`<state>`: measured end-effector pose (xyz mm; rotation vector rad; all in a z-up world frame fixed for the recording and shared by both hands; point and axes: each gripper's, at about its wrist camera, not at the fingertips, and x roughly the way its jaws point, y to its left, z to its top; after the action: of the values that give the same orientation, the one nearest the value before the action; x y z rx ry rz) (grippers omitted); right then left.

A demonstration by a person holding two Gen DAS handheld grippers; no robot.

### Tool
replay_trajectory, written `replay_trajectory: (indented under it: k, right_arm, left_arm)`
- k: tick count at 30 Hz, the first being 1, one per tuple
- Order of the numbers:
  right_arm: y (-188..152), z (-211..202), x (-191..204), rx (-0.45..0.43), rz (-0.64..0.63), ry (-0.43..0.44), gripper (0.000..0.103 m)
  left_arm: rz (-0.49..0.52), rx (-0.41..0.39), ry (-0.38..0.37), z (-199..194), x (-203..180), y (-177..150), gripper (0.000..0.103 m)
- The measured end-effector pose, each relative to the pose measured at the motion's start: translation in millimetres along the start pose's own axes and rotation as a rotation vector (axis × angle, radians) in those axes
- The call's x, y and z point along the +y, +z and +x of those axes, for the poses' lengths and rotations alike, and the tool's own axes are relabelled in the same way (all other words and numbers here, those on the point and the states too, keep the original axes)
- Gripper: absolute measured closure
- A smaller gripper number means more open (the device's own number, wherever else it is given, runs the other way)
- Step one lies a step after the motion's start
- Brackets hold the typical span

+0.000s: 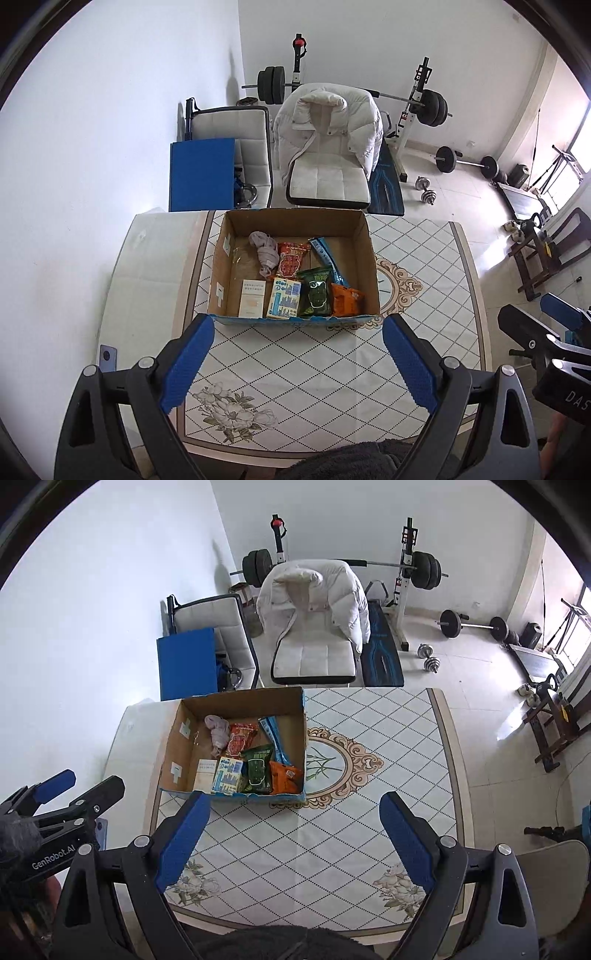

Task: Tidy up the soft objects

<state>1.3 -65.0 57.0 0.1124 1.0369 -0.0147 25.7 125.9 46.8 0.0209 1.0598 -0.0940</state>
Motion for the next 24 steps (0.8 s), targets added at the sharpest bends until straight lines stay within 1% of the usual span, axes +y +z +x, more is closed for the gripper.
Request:
replay_trajectory:
  k: [3,14,24]
  right_arm:
    - [-2.0,-6.2,-0.1,-0.021,-0.005,-0.022,0.008]
    - [-7.2,-3.3,-4.3,-0.003,0.008,-0.023,0.008]
    - [-6.7,-9.5,-6.2,-0.038,0.007,-0.06,0.008]
  left_arm:
    - [0.003,-0.018,0.002,-6.6,-2.9,-1.1,0.009]
    - [0.015,-0.029,0.01,-12.0,-10.6,-7.5,0.009]
    - [0.024,-0.034,0.007,-12.7,-13.9,-7.9,0.009]
